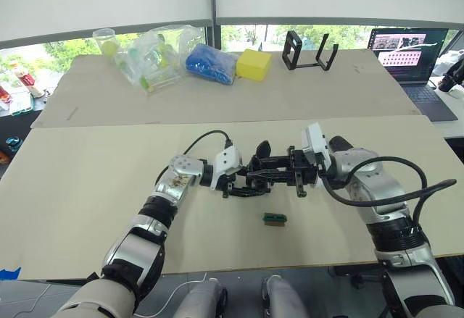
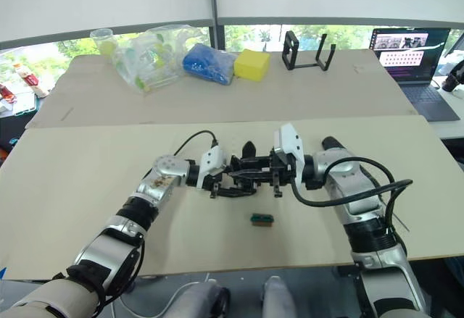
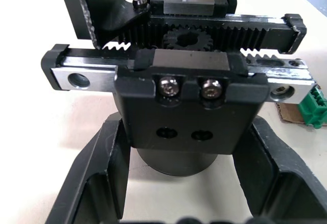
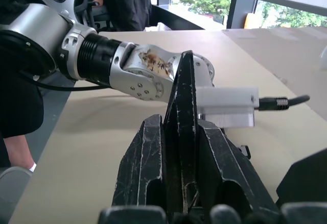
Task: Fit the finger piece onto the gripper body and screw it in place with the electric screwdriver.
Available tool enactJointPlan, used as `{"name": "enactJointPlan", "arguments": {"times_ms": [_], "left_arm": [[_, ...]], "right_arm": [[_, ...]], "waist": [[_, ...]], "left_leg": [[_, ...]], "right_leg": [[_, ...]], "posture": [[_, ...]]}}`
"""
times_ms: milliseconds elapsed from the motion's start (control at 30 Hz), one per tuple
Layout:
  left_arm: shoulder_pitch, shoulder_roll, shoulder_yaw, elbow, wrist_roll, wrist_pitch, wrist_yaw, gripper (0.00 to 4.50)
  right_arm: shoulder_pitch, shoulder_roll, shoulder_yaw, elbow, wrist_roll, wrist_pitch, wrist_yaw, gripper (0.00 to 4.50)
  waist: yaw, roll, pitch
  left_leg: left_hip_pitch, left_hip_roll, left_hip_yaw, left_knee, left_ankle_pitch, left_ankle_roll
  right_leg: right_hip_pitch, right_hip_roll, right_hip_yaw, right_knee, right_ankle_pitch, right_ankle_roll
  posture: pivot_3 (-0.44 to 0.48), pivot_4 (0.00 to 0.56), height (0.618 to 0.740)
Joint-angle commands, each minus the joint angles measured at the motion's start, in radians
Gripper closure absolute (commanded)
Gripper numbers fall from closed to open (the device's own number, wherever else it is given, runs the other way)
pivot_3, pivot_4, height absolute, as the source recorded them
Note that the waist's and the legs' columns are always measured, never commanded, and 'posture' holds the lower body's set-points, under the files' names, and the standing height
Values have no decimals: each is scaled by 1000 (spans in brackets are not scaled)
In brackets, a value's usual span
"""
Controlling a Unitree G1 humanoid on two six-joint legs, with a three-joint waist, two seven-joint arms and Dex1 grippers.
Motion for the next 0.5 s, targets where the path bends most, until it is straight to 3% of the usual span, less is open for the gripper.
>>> {"name": "enactJointPlan", "arguments": {"times_ms": [33, 500], "left_arm": [[1, 7, -2, -29, 10, -12, -15, 2218], [13, 15, 6, -57, 10, 9, -17, 2218]], "right_arm": [[-5, 3, -7, 13, -8, -45, 24, 4103], [8, 25, 7, 82, -45, -66, 22, 4103]], "waist": [[0, 0, 0], [-7, 0, 0]], "left_leg": [[0, 0, 0, 0, 0, 0], [1, 0, 0, 0, 0, 0]], "right_leg": [[0, 0, 0, 0, 0, 0], [0, 0, 0, 0, 0, 0]], "posture": [[0, 150, 740], [0, 150, 740]]}}
